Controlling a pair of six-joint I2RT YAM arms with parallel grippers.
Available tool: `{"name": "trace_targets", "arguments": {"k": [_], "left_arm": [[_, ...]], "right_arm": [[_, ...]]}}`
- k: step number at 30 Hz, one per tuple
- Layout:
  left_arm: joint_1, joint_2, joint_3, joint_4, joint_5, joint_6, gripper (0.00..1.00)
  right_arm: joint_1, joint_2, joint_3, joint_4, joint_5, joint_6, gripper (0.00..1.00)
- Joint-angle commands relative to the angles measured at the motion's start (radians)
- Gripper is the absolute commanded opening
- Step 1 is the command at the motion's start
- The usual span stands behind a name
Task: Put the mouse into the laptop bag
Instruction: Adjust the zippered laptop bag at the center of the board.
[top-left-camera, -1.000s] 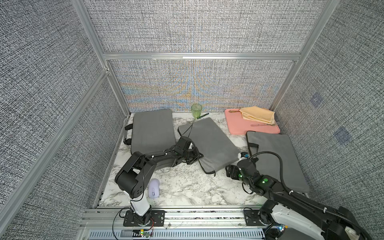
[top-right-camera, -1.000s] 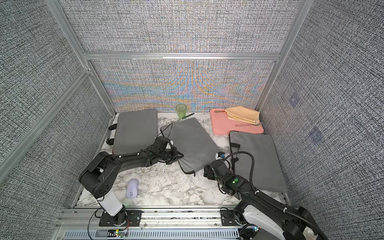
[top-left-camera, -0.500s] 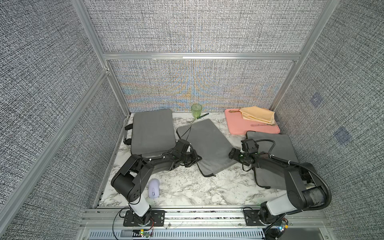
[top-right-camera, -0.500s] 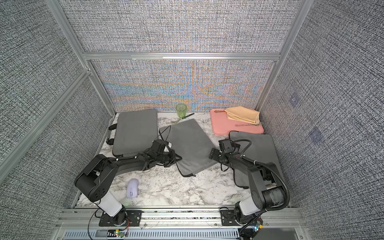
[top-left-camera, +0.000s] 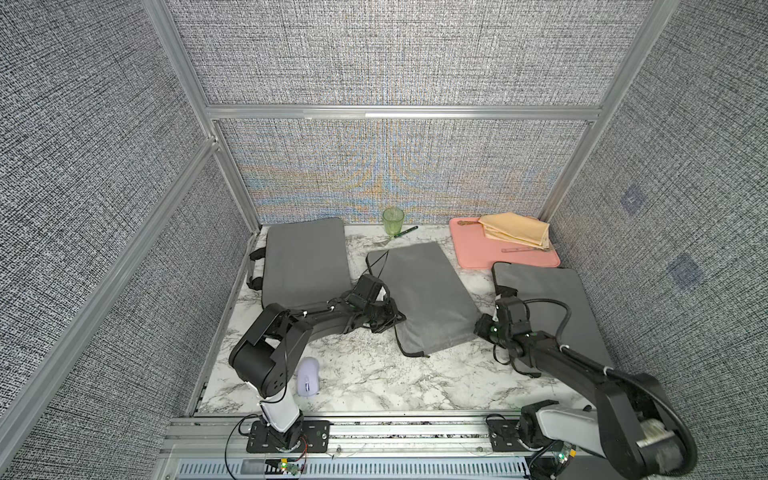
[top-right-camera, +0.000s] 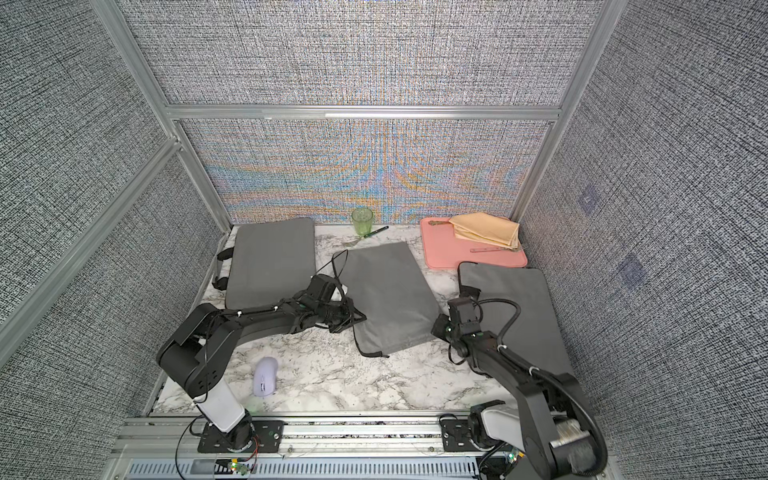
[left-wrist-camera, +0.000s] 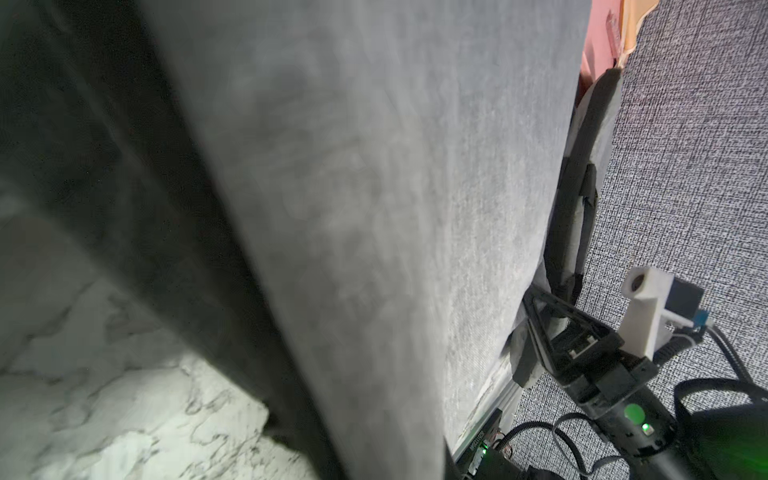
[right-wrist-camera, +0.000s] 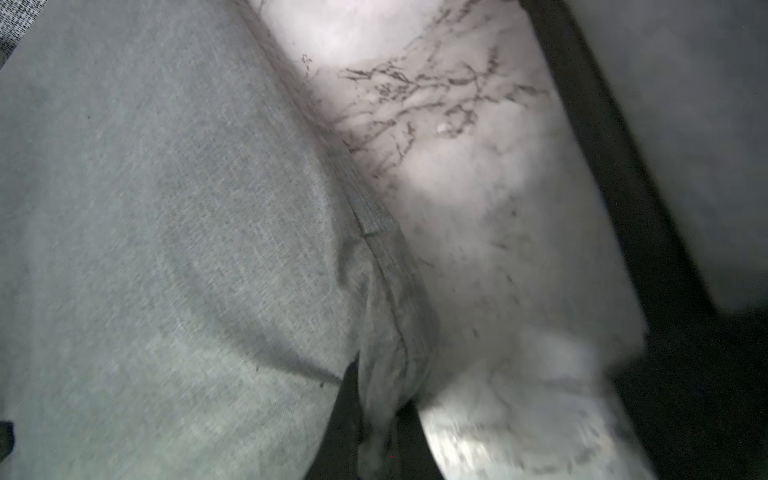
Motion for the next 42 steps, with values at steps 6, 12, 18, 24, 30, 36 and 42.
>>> {"name": "trace_targets", "arguments": {"k": [6, 12, 18, 24, 30, 36, 42], "left_arm": [[0.000, 0.106, 0.115, 0.023, -0.026, 0.012, 0.00], [0.021, 0.138, 0.182, -0.043, -0.100, 0.034, 0.00], [0.059, 0.234, 0.302, -0.132, -0.106, 0.054, 0.00], [0.060, 0.083, 0.160, -0.115, -0.166, 0.026, 0.00], [0.013, -0.088, 0.044, -0.121, -0.164, 0.040, 0.00], [-0.065, -0.031, 0.043, -0.085, -0.143, 0.033, 0.00], [-0.135, 0.076, 0.130, -0.058, -0.129, 0.030, 0.00]], "right_arm": [[0.019, -0.221, -0.091, -0.179, -0.063, 0.018, 0.00], [0.020, -0.025, -0.046, -0.047, -0.117, 0.005, 0.00], [0.035, 0.121, 0.014, 0.063, -0.132, 0.028, 0.00], [0.115, 0.014, 0.026, -0.083, -0.076, 0.026, 0.00], [0.263, -0.247, -0.010, -0.333, 0.042, 0.089, 0.00], [0.313, -0.480, -0.036, -0.516, 0.089, 0.125, 0.18], [0.314, -0.594, 0.000, -0.606, 0.164, 0.119, 0.54]]}}
